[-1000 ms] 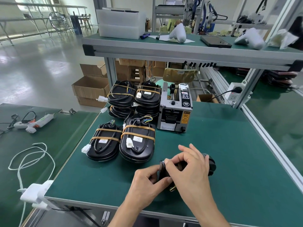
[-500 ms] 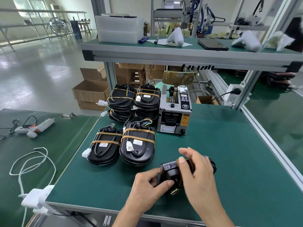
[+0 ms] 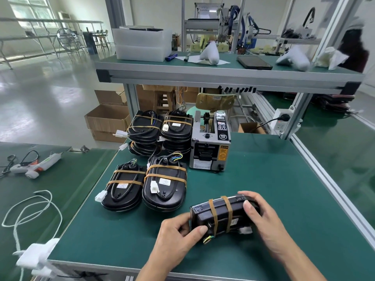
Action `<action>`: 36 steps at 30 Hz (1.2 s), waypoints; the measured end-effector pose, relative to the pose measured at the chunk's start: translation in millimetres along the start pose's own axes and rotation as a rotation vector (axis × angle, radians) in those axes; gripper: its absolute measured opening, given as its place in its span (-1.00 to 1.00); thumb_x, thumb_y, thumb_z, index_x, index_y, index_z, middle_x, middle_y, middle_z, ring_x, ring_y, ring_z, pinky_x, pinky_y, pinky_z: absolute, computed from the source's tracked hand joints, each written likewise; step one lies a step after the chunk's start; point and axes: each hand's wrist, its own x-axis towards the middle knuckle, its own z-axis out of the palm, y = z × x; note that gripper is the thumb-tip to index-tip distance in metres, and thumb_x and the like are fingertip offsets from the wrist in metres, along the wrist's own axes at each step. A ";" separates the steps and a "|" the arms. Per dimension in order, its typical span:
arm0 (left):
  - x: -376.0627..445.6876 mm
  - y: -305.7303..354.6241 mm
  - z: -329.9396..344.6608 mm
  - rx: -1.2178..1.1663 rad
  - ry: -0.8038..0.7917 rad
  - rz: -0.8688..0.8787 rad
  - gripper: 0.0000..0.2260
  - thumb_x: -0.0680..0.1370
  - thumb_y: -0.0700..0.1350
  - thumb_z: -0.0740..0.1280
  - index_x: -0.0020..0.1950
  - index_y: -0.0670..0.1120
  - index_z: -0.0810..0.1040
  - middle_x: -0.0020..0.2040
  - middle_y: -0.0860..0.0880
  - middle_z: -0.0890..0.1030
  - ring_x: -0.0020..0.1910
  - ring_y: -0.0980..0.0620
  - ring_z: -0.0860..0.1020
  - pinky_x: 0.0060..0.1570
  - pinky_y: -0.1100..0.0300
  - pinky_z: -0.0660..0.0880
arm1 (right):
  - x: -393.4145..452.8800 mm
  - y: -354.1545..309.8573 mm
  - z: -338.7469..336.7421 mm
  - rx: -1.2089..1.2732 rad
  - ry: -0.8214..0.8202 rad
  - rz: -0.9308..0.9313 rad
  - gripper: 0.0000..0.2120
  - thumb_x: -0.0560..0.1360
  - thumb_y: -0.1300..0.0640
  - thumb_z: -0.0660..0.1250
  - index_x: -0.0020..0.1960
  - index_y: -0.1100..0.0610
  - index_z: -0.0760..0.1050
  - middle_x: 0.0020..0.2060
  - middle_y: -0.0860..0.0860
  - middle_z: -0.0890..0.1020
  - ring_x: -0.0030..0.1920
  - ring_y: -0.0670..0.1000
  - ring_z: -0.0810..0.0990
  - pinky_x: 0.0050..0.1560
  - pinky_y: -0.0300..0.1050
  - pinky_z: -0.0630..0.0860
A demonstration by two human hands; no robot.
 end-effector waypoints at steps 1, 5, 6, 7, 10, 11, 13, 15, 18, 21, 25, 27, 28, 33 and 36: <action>-0.1 0.6 -0.1 0.001 0.000 0.006 -0.73 0.45 0.29 0.47 -0.04 0.14 0.72 -0.39 0.10 0.21 -0.35 0.11 0.18 -0.33 0.20 0.15 | 0.6 -3.9 0.3 -0.008 0.010 -0.014 -0.45 0.41 -0.44 0.40 0.24 -0.13 0.58 0.13 -0.05 0.71 0.19 0.01 0.66 0.31 0.07 0.54; 0.1 1.3 0.2 0.017 -0.010 0.020 -0.83 0.46 0.30 0.49 -0.05 0.27 0.67 -0.44 0.11 0.22 -0.39 0.13 0.19 -0.35 0.24 0.16 | 2.8 -32.1 -4.5 -0.092 -0.002 -0.052 -0.48 0.37 -0.38 0.43 0.24 -0.17 0.56 0.08 -0.11 0.70 0.07 -0.05 0.69 0.07 0.13 0.67; 0.6 0.2 0.1 -0.003 -0.010 0.016 -0.73 0.47 0.33 0.49 0.03 0.21 0.69 -0.43 0.12 0.22 -0.38 0.14 0.20 -0.34 0.22 0.17 | 3.1 -40.3 -6.0 -0.152 -0.009 -0.070 -0.49 0.36 -0.37 0.42 0.25 -0.20 0.54 0.09 -0.15 0.69 0.07 -0.08 0.68 0.05 0.07 0.67; 1.3 -0.7 -0.2 -0.032 -0.011 0.010 -0.61 0.47 0.37 0.48 0.12 0.14 0.69 -0.41 0.10 0.22 -0.36 0.13 0.21 -0.32 0.20 0.18 | 3.2 -47.8 -7.4 -0.224 -0.012 -0.097 -0.50 0.36 -0.37 0.41 0.24 -0.23 0.53 0.10 -0.19 0.66 0.08 -0.13 0.66 0.06 -0.03 0.63; 3.3 -4.4 -1.2 -0.092 -0.037 -0.003 -0.45 0.46 0.41 0.46 0.35 0.16 0.63 -0.37 -0.06 0.24 -0.35 0.08 0.24 -0.28 0.18 0.21 | -1.4 -69.6 -5.5 -0.450 -0.025 -0.196 -0.58 0.38 -0.39 0.36 0.19 -0.31 0.49 0.13 -0.30 0.54 0.17 -0.24 0.55 0.10 -0.27 0.45; 3.4 -6.0 -1.1 -0.093 -0.045 -0.001 -0.44 0.46 0.41 0.47 0.38 0.18 0.61 -0.37 -0.07 0.25 -0.35 0.07 0.24 -0.28 0.19 0.21 | -4.3 -75.5 -2.6 -0.515 -0.037 -0.223 -0.59 0.38 -0.40 0.34 0.18 -0.31 0.48 0.13 -0.33 0.51 0.20 -0.24 0.51 0.12 -0.30 0.42; 3.3 -9.6 -0.6 -0.079 -0.055 -0.010 -0.43 0.45 0.40 0.49 0.40 0.21 0.60 -0.37 -0.02 0.29 -0.35 0.08 0.25 -0.28 0.21 0.22 | -9.8 -83.1 6.4 -0.618 -0.056 -0.275 -0.57 0.38 -0.41 0.30 0.18 -0.28 0.46 0.11 -0.35 0.47 0.25 -0.24 0.43 0.17 -0.31 0.37; 3.4 -12.6 0.7 -0.094 -0.089 -0.032 -0.44 0.45 0.35 0.53 0.40 0.20 0.61 -0.31 -0.17 0.49 -0.30 0.05 0.33 -0.23 0.16 0.30 | -14.2 -87.0 16.1 -0.680 -0.060 -0.317 -0.56 0.41 -0.40 0.29 0.22 -0.24 0.46 0.11 -0.34 0.44 0.25 -0.22 0.39 0.22 -0.30 0.34; 4.3 -15.3 3.1 -0.130 -0.101 -0.067 -0.51 0.46 0.28 0.57 0.35 0.20 0.65 -0.09 -0.26 0.65 -0.20 0.00 0.43 -0.13 0.06 0.39 | -15.7 -91.7 24.0 -0.719 -0.050 -0.339 -0.57 0.46 -0.34 0.32 0.26 -0.22 0.45 0.12 -0.31 0.42 0.24 -0.19 0.37 0.27 -0.21 0.34; 4.3 -14.1 3.4 -0.083 -0.075 -0.075 -0.55 0.44 0.25 0.57 0.30 0.21 0.67 -0.24 -0.12 0.59 -0.28 -0.06 0.35 -0.21 0.10 0.33 | -11.7 -93.9 20.3 -0.725 -0.083 -0.317 -0.60 0.48 -0.34 0.33 0.25 -0.24 0.43 0.13 -0.33 0.41 0.25 -0.22 0.36 0.24 -0.22 0.37; 2.5 -8.7 1.2 -0.043 -0.038 -0.051 -0.54 0.41 0.36 0.54 0.24 0.21 0.69 -0.35 -0.08 0.34 -0.35 -0.01 0.22 -0.29 0.12 0.19 | -5.7 -92.3 13.0 -0.717 -0.117 -0.284 -0.61 0.47 -0.37 0.32 0.22 -0.27 0.42 0.12 -0.38 0.41 0.26 -0.26 0.36 0.18 -0.29 0.36; 2.1 -4.8 0.6 -0.071 -0.041 -0.040 -0.48 0.39 0.43 0.52 0.24 0.19 0.69 -0.33 -0.13 0.33 -0.35 0.04 0.22 -0.29 0.11 0.19 | -4.5 -89.7 12.7 -0.679 -0.098 -0.275 -0.65 0.47 -0.34 0.36 0.19 -0.28 0.43 0.13 -0.37 0.42 0.27 -0.26 0.38 0.16 -0.31 0.35; 1.9 -3.7 0.6 -0.099 -0.051 -0.041 -0.46 0.39 0.43 0.52 0.24 0.17 0.68 -0.34 -0.10 0.37 -0.35 0.05 0.26 -0.28 0.11 0.22 | -3.8 -87.8 12.9 -0.655 -0.083 -0.268 -0.67 0.47 -0.32 0.38 0.18 -0.29 0.44 0.14 -0.37 0.44 0.26 -0.26 0.39 0.15 -0.30 0.36; 3.4 -4.5 0.1 -0.257 -0.048 -0.062 -0.47 0.46 0.40 0.50 0.26 0.08 0.68 0.02 -0.04 0.75 0.04 0.06 0.69 0.04 0.08 0.59 | -1.0 -70.5 14.9 -0.360 -0.048 -0.104 -0.72 0.47 -0.34 0.41 0.14 -0.34 0.49 0.10 -0.31 0.58 0.11 -0.25 0.58 0.07 -0.21 0.52; 3.2 -0.8 -2.4 -0.294 -0.024 -0.066 -0.43 0.47 0.45 0.43 0.34 0.14 0.67 0.16 -0.01 0.76 0.18 0.01 0.72 0.13 0.21 0.60 | -2.4 -53.8 19.7 -0.087 -0.041 0.018 -0.79 0.46 -0.26 0.44 0.06 -0.28 0.56 -0.01 -0.18 0.71 0.00 -0.14 0.69 -0.04 -0.14 0.63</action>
